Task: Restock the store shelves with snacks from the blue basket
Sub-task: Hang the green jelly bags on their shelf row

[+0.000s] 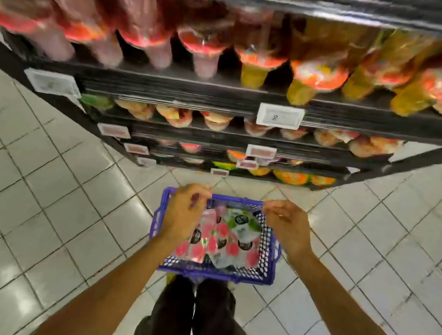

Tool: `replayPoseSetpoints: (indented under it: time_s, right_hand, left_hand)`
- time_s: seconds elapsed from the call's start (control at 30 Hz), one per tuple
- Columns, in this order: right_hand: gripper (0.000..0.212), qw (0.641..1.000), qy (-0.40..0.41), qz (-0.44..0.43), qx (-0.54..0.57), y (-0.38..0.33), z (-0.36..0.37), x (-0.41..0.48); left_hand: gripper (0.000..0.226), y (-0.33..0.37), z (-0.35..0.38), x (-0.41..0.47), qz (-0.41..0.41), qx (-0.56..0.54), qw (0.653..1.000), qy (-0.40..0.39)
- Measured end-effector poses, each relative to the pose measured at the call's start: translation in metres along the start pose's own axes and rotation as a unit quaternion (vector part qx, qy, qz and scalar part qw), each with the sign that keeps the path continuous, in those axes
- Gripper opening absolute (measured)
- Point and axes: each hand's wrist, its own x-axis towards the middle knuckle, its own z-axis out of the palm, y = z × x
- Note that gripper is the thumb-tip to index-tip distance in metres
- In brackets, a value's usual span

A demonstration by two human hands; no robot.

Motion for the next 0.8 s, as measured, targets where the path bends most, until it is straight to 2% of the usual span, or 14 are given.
replayPoseSetpoints:
  time_s: [0.1,0.17,0.23,0.3,0.33,0.4,0.47,0.57,0.63,0.73,0.8]
  right_hand:
    - [0.035,0.998,0.017,0.061,0.001,0.091,0.029,0.032]
    - [0.034,0.993,0.002,0.112,-0.037,0.148,0.048,0.057]
    - [0.024,0.986,0.014,0.15,-0.069,0.202,0.067,0.081]
    - [0.011,0.981,0.065,0.167,-0.076,0.254,0.086,0.105]
    - [0.012,0.978,0.079,0.168,-0.099,0.274,0.094,0.116]
    - [0.017,0.974,0.06,0.172,-0.136,0.308,0.108,0.137]
    - [0.027,0.97,0.012,0.176,-0.17,0.334,0.118,0.159]
    - [0.042,0.927,-0.04,0.152,-0.34,0.365,0.128,0.191]
    - [0.05,0.906,-0.051,0.161,-0.388,0.379,0.134,0.205]
    - [0.074,0.897,-0.056,0.195,-0.392,0.396,0.141,0.211]
    - [0.087,0.858,-0.082,0.182,-0.473,0.4,0.146,0.208]
  left_hand:
    - [0.013,-0.096,0.038,0.006,-0.113,0.008,0.993,-0.028]
    - [0.011,-0.157,0.061,0.014,-0.158,0.0,0.987,-0.01]
    - [0.015,-0.213,0.079,0.022,-0.203,0.026,0.978,0.024]
    - [0.01,-0.263,0.095,0.031,-0.243,0.057,0.967,0.051]
    - [0.013,-0.285,0.103,0.037,-0.256,0.09,0.96,0.064]
    - [0.027,-0.321,0.115,0.048,-0.26,0.14,0.953,0.071]
    - [0.029,-0.345,0.127,0.058,-0.26,0.15,0.953,0.045]
    - [0.039,-0.377,0.14,0.071,-0.266,0.214,0.94,0.016]
    - [0.042,-0.391,0.145,0.075,-0.264,0.297,0.918,0.01]
    - [0.044,-0.398,0.15,0.082,-0.246,0.265,0.932,0.019]
    - [0.033,-0.388,0.153,0.079,-0.204,0.228,0.951,0.039]
